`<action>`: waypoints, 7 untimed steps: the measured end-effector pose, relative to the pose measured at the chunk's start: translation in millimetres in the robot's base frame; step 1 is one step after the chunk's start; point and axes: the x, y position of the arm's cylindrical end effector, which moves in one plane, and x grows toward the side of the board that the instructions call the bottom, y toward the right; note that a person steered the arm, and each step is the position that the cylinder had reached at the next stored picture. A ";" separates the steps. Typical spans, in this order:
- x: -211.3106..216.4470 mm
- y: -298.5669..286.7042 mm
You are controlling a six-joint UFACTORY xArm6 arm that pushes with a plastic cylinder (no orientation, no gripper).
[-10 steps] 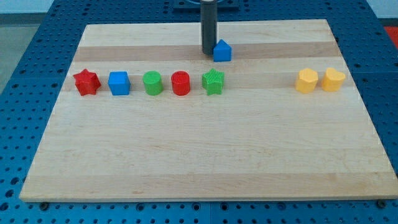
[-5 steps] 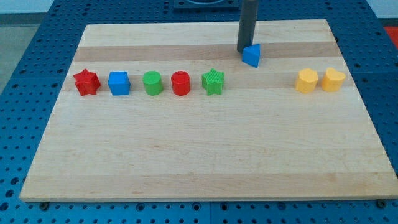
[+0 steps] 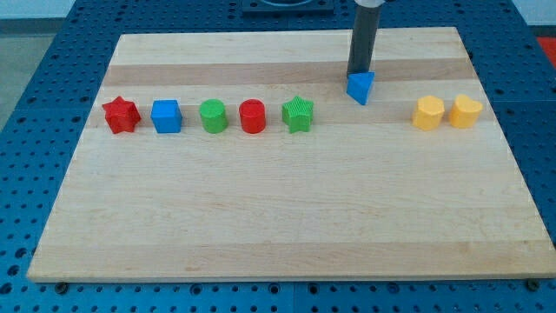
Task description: Push the blue triangle towards the center right
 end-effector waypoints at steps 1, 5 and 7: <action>8.3 0.0; 39.9 0.0; 51.4 0.0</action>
